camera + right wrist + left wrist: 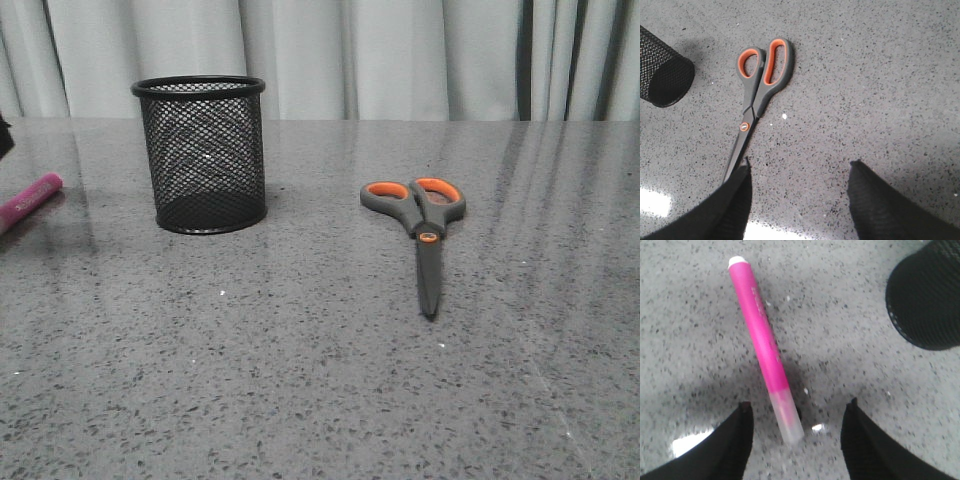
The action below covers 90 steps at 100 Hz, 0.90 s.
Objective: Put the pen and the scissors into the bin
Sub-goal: 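Lower the left gripper and grasp the pink marker at its cap end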
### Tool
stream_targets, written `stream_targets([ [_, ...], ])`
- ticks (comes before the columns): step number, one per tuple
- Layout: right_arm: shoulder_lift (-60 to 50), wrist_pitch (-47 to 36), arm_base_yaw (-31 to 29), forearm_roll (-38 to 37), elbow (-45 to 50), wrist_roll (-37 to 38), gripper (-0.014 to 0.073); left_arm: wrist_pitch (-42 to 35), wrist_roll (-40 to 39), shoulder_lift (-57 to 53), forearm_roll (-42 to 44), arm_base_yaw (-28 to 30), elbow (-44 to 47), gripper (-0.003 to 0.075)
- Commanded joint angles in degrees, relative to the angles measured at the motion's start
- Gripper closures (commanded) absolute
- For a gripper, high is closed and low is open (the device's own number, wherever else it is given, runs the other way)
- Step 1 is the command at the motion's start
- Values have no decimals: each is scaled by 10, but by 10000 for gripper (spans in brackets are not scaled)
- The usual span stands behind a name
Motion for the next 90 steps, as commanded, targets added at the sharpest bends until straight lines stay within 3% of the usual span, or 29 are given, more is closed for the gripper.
stream_targets([
  [1,-1,-24,-2,9,-18,-8,211,3,0,20,-6,-4,-52,353],
  [37,-1,-24,-2,9,-18,-8,211,13,-6,121,23,-4,-139,353],
  [90,-1,-24,-2,9,-18,-8,211,3,-6,181,37,-4,-161,354],
])
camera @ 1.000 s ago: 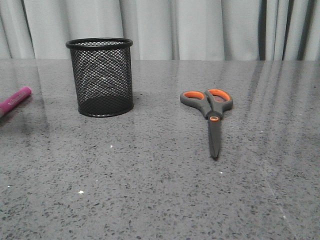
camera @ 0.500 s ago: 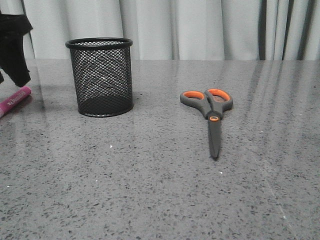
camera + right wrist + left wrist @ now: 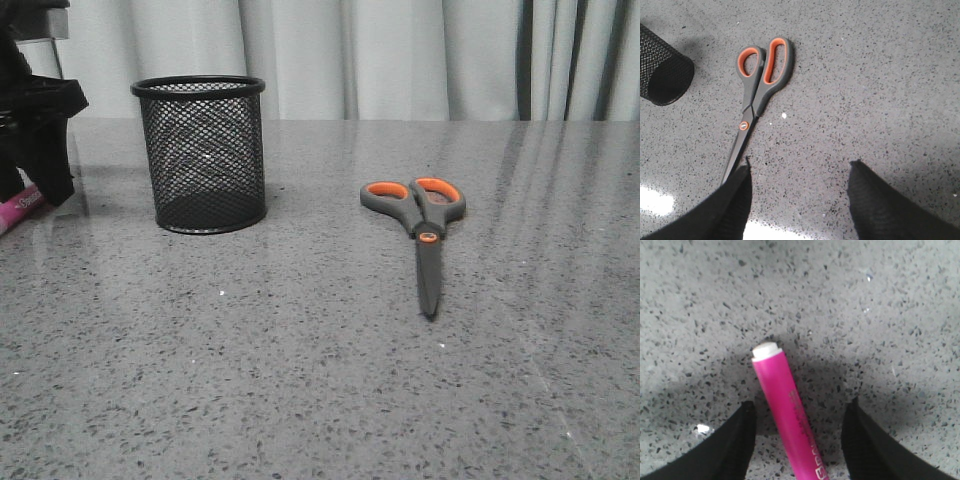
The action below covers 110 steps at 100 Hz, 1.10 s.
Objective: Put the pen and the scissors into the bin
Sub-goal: 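Lower the left gripper and grasp the pink marker at its cap end, then lift the pink marker with the left gripper over the black mesh cup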
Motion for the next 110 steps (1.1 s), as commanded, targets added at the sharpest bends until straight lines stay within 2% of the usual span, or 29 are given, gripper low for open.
stream_targets([
  [1,-1,-24,-2,9,-18,-5,211,-18,-6,-19,-6,-4,-17,355],
  [15,-1,-24,-2,9,-18,-5,211,-23,-6,-19,-4,-4,-17,358],
  [22,-1,-24,-2,9,-18,-5,211,-22,-6,-19,-5,-4,-17,402],
  [29,-1,-24,-2,9,-18,-5,211,-22,-6,-19,-5,-4,-17,485],
  [46,-1,-24,-2,9,-18,-5,211,-20,-6,-19,-5,-4,-17,744],
  [78,-1,-24,-2,9,-18,-5,211,-35,-2,-53,1,-4,-17,742],
  [93,-1,-24,-2,9,-18,-5,211,-77,1,-114,2,-10,-17,742],
  [110,-1,-24,-2,9,-18,-5,211,-152,20,-187,-16,-47,-13,742],
])
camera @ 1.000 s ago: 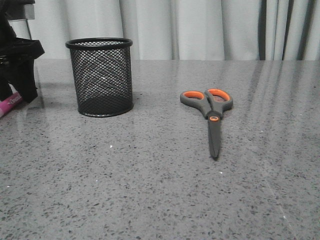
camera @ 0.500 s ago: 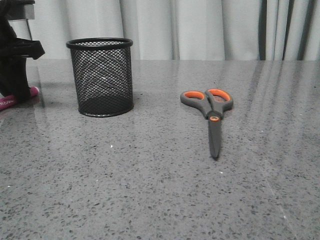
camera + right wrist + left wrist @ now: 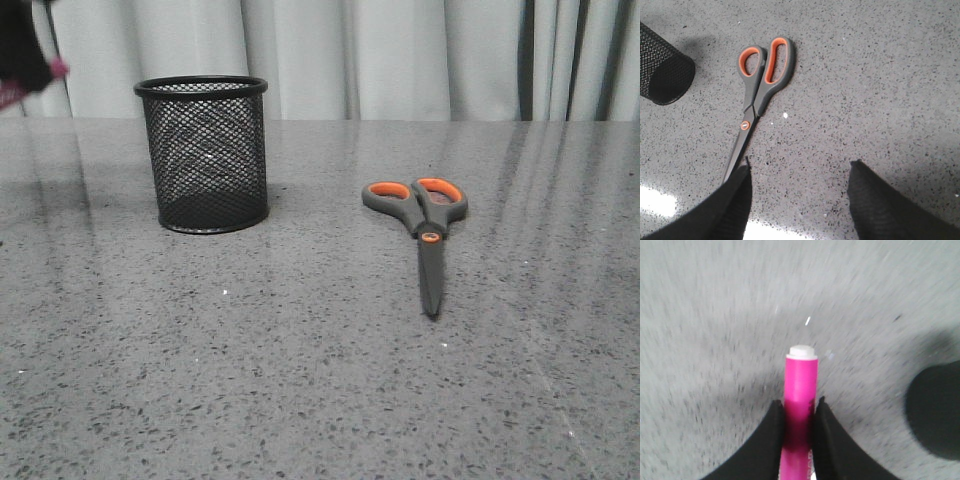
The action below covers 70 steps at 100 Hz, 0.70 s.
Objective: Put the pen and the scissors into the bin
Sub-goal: 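Lift the pink marker with the left gripper over the black mesh cup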
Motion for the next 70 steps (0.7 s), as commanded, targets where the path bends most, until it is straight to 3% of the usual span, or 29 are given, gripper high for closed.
stream_targets([
  [1,-1,-24,-2,9,-18,-4,211,-69,11,-56,-29,-23,-11,742],
  [22,-1,-24,-2,9,-18,-4,211,-195,101,-98,-146,-96,13,742],
  [47,-1,-24,-2,9,-18,-4,211,-331,125,-87,-146,-188,46,742],
  [70,-1,-24,-2,9,-18,-4,211,-399,125,-57,-146,-214,71,742],
])
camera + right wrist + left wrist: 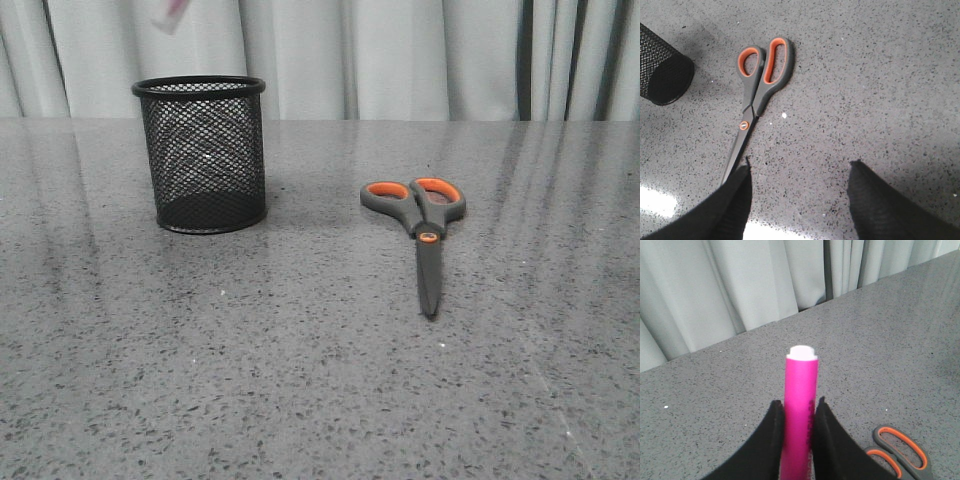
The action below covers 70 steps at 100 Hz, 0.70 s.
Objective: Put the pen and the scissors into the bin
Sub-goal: 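Lift the pink marker with the left gripper over the black mesh cup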
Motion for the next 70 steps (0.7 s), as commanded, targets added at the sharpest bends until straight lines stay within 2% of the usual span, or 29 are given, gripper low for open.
stream_targets([
  [1,-1,-24,-2,9,-18,-4,211,-61,1,-3,-12,-8,-12,742],
  [19,-1,-24,-2,9,-18,-4,211,-59,1,32,-12,-8,-12,742],
  [46,-1,-24,-2,9,-18,-4,211,-1,1,61,-11,-8,-12,741],
  [70,-1,-24,-2,9,-18,-4,211,7,1,64,-3,-6,-12,736],
])
